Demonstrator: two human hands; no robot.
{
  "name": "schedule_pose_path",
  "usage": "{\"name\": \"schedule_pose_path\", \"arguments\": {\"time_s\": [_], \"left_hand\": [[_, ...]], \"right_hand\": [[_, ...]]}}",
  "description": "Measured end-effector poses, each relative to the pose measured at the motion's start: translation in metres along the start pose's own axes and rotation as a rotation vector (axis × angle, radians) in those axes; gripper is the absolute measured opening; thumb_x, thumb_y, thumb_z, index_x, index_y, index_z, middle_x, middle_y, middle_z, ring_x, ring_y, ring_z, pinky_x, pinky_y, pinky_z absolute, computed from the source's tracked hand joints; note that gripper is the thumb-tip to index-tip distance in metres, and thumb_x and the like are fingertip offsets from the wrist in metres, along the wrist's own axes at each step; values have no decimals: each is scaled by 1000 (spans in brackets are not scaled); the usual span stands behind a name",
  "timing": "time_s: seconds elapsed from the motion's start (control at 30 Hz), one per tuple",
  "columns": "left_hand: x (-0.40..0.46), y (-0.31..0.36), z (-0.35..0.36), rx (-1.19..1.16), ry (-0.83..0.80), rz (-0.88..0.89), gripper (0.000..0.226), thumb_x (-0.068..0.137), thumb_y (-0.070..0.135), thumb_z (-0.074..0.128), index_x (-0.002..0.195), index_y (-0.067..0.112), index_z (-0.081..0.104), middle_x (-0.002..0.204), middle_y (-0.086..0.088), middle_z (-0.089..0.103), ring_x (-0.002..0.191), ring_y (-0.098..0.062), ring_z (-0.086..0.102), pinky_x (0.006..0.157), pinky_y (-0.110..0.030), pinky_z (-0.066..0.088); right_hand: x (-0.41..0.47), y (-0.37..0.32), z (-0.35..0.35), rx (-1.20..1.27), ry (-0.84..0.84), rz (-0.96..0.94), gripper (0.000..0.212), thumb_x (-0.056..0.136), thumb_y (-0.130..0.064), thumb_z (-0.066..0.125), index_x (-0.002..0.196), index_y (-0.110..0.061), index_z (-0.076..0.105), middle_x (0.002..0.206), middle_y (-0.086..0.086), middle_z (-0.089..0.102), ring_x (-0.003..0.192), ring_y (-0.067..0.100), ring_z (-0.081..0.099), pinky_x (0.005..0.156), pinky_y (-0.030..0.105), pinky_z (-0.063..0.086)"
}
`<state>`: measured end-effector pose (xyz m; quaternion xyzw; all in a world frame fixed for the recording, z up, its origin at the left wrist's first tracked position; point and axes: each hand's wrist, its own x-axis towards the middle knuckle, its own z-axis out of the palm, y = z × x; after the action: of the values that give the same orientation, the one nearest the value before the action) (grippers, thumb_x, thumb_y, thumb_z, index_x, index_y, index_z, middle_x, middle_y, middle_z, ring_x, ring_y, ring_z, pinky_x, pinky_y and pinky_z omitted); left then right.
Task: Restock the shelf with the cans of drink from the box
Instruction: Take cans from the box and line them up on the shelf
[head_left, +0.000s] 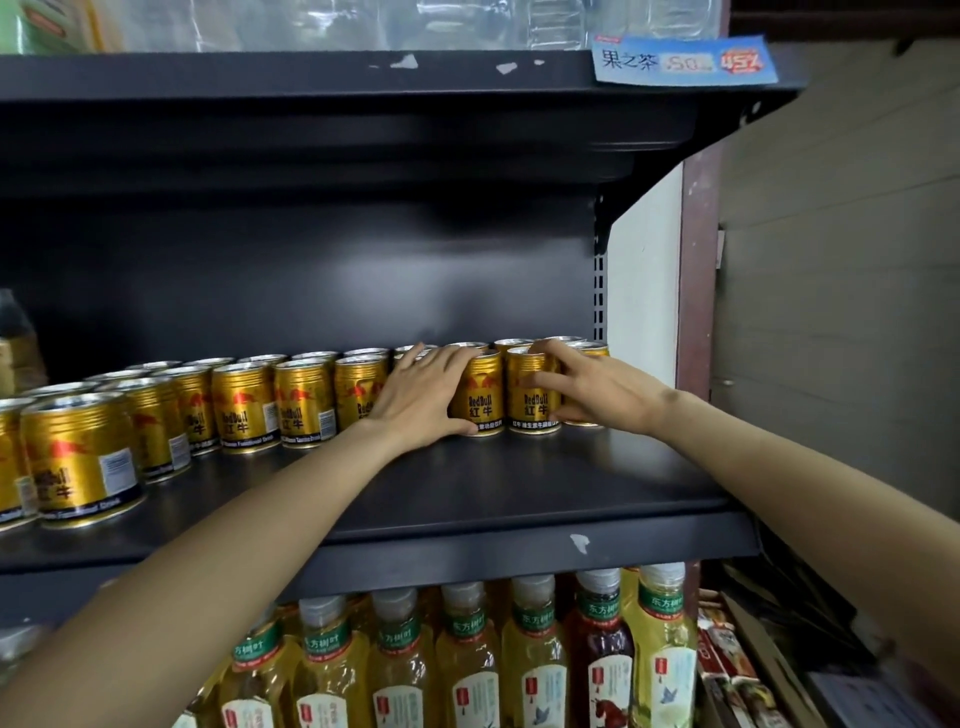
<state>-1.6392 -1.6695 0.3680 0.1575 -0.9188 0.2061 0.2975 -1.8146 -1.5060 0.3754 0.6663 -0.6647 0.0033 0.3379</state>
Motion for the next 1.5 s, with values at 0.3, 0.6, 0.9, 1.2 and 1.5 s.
{"name": "schedule_pose_path", "arguments": {"time_s": [0.3,0.6,0.9,1.2,1.5], "left_hand": [[4,-3,7,37,2,3,96,73,58,67,145,19,18,151,-2,30,139,-18,27,116,-34,8],[1,-4,5,65,4,22,96,75,60,63,148,36,6,148,1,31,135,-20,33,111,-37,22],[-8,7,-25,-138,-27,-89,70,86,47,58,145,27,26,150,1,32,139,-18,27,113,-41,21],[-127,78,-87,-731,410,-191,19,89,30,59,108,28,64,93,22,65,93,3,61,81,-15,46],[-300,126,-37,-940,628,-628,15,90,26,50,94,19,62,84,10,64,79,-6,62,73,-19,47]], "right_hand": [[4,0,3,-22,26,-12,36,84,-15,67,117,-13,54,128,21,45,85,37,63,66,34,54],[7,-4,3,-39,36,-5,42,93,-20,55,132,-14,42,141,19,31,104,36,58,78,39,53],[-7,-19,-13,-21,223,-9,44,75,-20,75,115,-8,60,128,22,55,121,39,52,100,50,44],[-87,-145,-51,575,636,357,30,90,-26,57,120,-20,55,106,-4,65,92,12,62,74,28,52],[-172,-314,3,1168,802,676,12,93,-22,50,100,-17,59,95,-1,62,92,16,60,78,33,50]]}}
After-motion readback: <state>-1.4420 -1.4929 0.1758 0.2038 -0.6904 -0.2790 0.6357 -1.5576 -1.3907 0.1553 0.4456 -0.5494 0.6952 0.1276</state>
